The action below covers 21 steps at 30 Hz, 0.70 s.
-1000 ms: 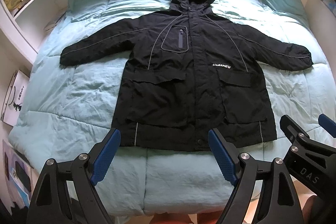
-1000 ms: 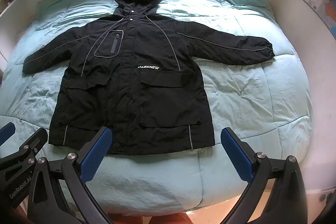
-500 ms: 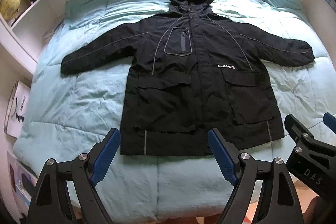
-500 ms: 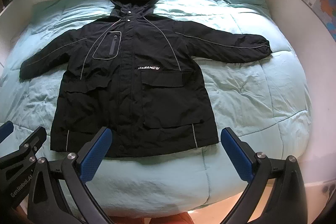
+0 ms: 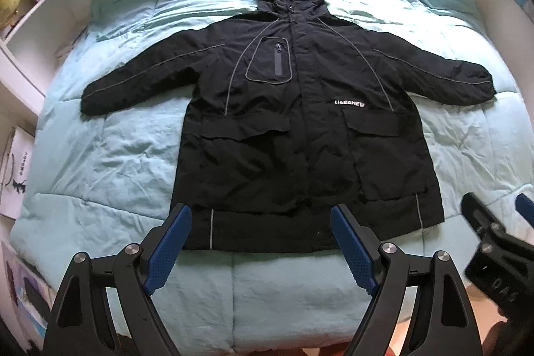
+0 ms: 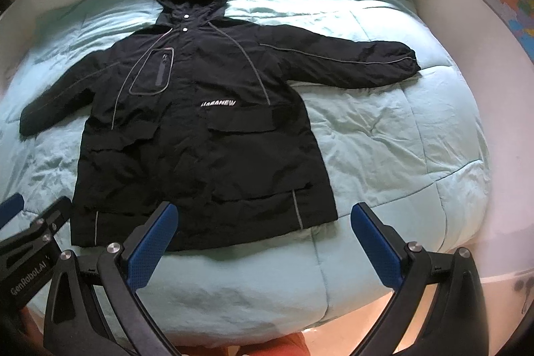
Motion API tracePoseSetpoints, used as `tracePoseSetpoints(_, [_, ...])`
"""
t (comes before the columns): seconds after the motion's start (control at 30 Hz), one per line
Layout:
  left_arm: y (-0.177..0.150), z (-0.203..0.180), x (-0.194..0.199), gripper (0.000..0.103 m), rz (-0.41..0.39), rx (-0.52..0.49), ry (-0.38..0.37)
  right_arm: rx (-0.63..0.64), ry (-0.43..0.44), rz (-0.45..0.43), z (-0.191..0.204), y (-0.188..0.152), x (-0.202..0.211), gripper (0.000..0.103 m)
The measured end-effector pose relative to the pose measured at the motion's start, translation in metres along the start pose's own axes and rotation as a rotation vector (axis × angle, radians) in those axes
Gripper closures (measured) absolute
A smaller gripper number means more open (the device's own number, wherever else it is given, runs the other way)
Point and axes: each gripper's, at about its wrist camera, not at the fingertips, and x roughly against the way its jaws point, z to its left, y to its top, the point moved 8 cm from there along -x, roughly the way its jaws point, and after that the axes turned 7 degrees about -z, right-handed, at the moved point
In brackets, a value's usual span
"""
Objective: Fold large clothes
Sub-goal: 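Grasp the black jacket sleeve cuff with the right gripper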
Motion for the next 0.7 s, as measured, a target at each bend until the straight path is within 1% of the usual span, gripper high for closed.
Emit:
tracePoseSetpoints(0.03, [0.002, -0.004, -0.001, 0.017, 0.001, 0.002, 0.049, 0.002, 0.001, -0.003, -0.004, 0.002, -0.002, 0.000])
tracePoseSetpoints(0.1, [0.005, -0.011, -0.003, 0.017, 0.004, 0.003, 0.099, 0.018, 0.005, -0.009, -0.020, 0.010, -0.009, 0.000])
tracePoseSetpoints(0.17, [0.009, -0.028, -0.007, 0.017, 0.021, 0.021, 0.122, 0.032, 0.014, -0.010, -0.035, 0.017, -0.016, 0.000])
tracePoseSetpoints(0.2, [0.011, -0.036, -0.008, 0.017, 0.027, 0.029, 0.117, 0.035, 0.012, -0.015, -0.044, 0.021, -0.020, 0.000])
tracePoseSetpoints(0.3, [0.020, -0.067, -0.014, 0.017, 0.028, 0.050, 0.080, 0.028, 0.004, -0.028, -0.085, 0.035, -0.035, 0.000])
tracePoseSetpoints(0.33, [0.026, -0.080, -0.016, 0.017, 0.019, 0.068, 0.051, 0.023, 0.004, -0.029, -0.095, 0.037, -0.039, 0.000])
tracePoseSetpoints(0.37, [0.032, -0.092, -0.018, 0.017, 0.003, 0.084, 0.018, 0.006, 0.004, -0.031, -0.117, 0.045, -0.047, 0.000])
tracePoseSetpoints(0.4, [0.042, -0.106, -0.018, 0.017, -0.022, 0.097, -0.003, -0.007, 0.003, -0.038, -0.133, 0.051, -0.053, 0.000])
tracePoseSetpoints(0.43, [0.050, -0.116, -0.017, 0.017, -0.056, 0.101, -0.010, -0.015, 0.002, -0.042, -0.143, 0.056, -0.057, 0.000])
tracePoseSetpoints(0.47, [0.060, -0.128, -0.015, 0.017, -0.091, 0.100, -0.014, -0.030, -0.006, -0.057, -0.167, 0.066, -0.065, 0.000])
tracePoseSetpoints(0.53, [0.078, -0.148, -0.012, 0.017, -0.164, 0.104, -0.016, -0.050, -0.018, -0.080, -0.194, 0.079, -0.074, 0.000])
tracePoseSetpoints(0.57, [0.089, -0.162, -0.013, 0.017, -0.194, 0.103, -0.030, -0.067, -0.024, -0.099, -0.215, 0.088, -0.081, 0.000])
tracePoseSetpoints(0.63, [0.105, -0.189, -0.023, 0.017, -0.193, 0.090, -0.072, -0.101, -0.037, -0.121, -0.249, 0.104, -0.094, 0.000])
tracePoseSetpoints(0.7, [0.119, -0.215, -0.040, 0.017, -0.159, 0.073, -0.109, -0.143, -0.047, -0.134, -0.284, 0.120, -0.113, 0.000])
